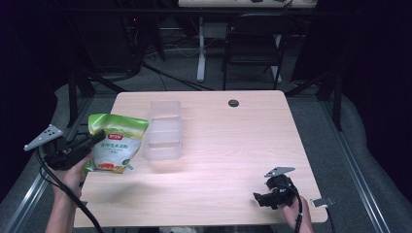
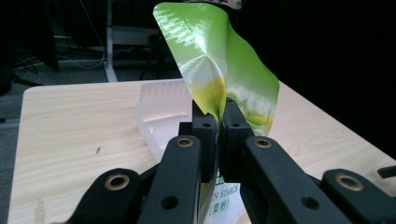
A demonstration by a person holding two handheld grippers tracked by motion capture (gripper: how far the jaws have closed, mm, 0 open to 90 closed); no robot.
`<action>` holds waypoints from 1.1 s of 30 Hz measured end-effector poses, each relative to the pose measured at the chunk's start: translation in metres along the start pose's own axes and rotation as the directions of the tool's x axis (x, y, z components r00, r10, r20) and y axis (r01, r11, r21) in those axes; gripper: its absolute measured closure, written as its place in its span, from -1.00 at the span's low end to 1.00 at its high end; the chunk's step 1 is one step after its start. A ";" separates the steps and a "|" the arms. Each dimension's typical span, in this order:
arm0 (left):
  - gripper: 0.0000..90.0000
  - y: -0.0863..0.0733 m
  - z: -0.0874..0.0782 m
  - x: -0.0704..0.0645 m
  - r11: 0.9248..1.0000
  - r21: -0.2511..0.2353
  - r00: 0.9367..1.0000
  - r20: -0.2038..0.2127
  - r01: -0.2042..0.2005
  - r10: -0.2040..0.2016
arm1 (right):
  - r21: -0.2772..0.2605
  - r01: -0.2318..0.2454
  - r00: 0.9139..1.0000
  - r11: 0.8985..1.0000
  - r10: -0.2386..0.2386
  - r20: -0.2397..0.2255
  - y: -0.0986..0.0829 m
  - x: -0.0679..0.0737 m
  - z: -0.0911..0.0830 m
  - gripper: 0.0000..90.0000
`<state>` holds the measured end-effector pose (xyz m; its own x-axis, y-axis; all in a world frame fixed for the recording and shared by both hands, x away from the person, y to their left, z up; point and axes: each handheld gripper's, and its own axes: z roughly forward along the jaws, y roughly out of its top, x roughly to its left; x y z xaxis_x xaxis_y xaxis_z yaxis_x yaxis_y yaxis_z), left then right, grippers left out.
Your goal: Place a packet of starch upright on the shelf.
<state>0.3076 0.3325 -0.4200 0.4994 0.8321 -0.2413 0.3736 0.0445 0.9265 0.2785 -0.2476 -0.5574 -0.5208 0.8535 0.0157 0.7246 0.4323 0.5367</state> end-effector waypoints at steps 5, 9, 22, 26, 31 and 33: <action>0.94 0.009 0.009 0.001 1.000 -0.009 1.000 -0.025 0.003 -0.003 | -0.001 -0.001 1.000 1.000 0.001 0.000 0.000 0.000 0.000 -0.67; 0.94 0.015 0.017 0.000 1.000 -0.013 0.999 -0.043 0.001 -0.002 | 0.000 0.000 1.000 1.000 0.000 0.000 0.000 0.000 0.000 -0.67; 0.94 0.040 0.044 -0.007 0.999 -0.031 0.998 -0.049 -0.027 0.026 | -0.001 -0.003 1.000 1.000 0.003 0.008 0.000 -0.001 0.000 -0.67; 0.94 0.045 0.052 -0.008 0.999 -0.031 0.998 -0.051 -0.030 0.029 | -0.003 -0.003 1.000 1.000 0.003 0.005 0.000 -0.001 0.000 -0.67; 0.94 0.051 0.062 -0.015 0.998 -0.022 0.996 -0.061 -0.066 0.064 | -0.001 -0.003 1.000 1.000 0.003 0.007 0.000 -0.001 -0.001 -0.67; 0.94 0.053 0.065 -0.016 0.998 -0.026 0.996 -0.064 -0.065 0.063 | -0.002 -0.004 1.000 1.000 0.004 0.006 0.000 -0.001 -0.001 -0.67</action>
<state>0.3699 0.2859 -0.3859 0.4711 0.8669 -0.1632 0.3201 0.0044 0.9474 0.2782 -0.2485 -0.5572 -0.5152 0.8570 0.0129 0.7258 0.4283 0.5383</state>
